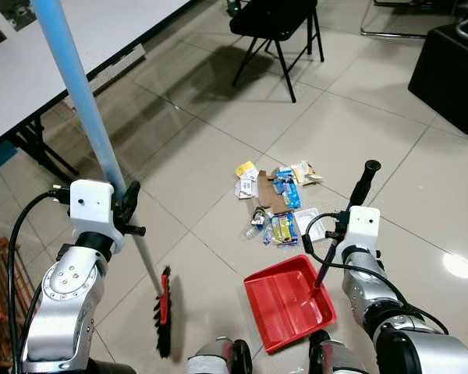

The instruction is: Sweep floor

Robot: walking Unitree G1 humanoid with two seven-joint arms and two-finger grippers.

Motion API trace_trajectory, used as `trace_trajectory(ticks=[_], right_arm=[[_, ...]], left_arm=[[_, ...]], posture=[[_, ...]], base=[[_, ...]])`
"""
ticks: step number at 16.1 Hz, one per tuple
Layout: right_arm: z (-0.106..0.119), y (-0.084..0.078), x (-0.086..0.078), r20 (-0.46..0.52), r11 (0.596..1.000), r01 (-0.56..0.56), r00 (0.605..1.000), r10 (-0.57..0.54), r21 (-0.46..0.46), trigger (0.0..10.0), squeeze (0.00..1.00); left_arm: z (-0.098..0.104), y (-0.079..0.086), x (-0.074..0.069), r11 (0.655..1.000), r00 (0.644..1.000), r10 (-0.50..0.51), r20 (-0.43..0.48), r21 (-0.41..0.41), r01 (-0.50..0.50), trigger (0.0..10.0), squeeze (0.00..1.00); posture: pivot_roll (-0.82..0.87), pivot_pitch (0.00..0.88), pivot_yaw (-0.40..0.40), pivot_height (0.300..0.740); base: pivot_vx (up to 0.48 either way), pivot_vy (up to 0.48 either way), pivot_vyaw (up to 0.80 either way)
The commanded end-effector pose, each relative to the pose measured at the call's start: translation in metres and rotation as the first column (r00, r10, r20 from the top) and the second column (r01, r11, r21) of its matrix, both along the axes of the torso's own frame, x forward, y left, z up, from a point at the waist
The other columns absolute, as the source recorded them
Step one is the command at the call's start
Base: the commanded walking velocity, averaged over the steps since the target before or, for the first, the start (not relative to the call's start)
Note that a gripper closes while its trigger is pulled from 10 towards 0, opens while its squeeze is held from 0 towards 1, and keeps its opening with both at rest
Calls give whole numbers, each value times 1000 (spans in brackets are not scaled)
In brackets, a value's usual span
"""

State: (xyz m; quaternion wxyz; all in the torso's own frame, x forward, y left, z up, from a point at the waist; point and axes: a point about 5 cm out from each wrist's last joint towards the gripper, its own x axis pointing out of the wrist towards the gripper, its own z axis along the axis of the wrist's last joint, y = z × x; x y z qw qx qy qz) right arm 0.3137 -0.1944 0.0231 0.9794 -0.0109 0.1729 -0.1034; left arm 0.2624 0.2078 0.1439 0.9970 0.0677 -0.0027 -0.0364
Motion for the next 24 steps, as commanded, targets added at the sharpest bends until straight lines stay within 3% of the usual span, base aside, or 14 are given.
trace_trajectory(ticks=[1,5,6,7,8,9,10,18,24], right_arm=[[-3,7,-2,1,1000,-16,1000,16,4,10000,0],[5,5,4,30,1000,-28,999,28,-8,10000,0],[6,6,5,33,1000,-30,999,30,-7,10000,773],[7,7,6,36,999,-34,999,34,-8,10000,1000],[7,8,6,38,999,-36,999,36,-10,10000,1000],[7,10,6,33,998,-48,998,49,-33,10000,278],[7,11,6,31,998,-53,998,54,-41,10000,0],[-1,14,-1,20,998,-61,998,61,-2,10000,0],[-12,23,-10,2,986,-157,988,158,51,10000,0]], left_arm=[[7,4,-3,1000,1000,13,24,12,-13,10000,0],[10,1,-3,1000,999,14,38,1,-14,10000,0],[11,1,-4,1000,999,16,38,1,-16,10000,0],[11,1,-5,1000,999,16,40,4,-16,10000,0],[11,1,-5,1000,999,15,41,6,-15,10000,0],[11,0,-5,1000,999,14,43,6,-14,10000,0],[11,-1,-5,1000,999,13,43,6,-13,10000,0],[12,-10,-3,1000,999,-21,44,-4,22,10000,0],[7,-27,7,996,997,-68,41,-47,70,10000,0]], posture=[[194,232,247,740],[205,235,238,740],[208,238,234,740],[206,240,233,740],[206,240,233,740],[209,241,230,740],[209,241,230,740],[197,243,222,740],[145,227,189,740]], base=[[0,0,0],[0,0,0],[0,0,0],[0,0,0],[0,0,0],[0,0,0],[0,0,0],[0,0,0],[0,0,0]])
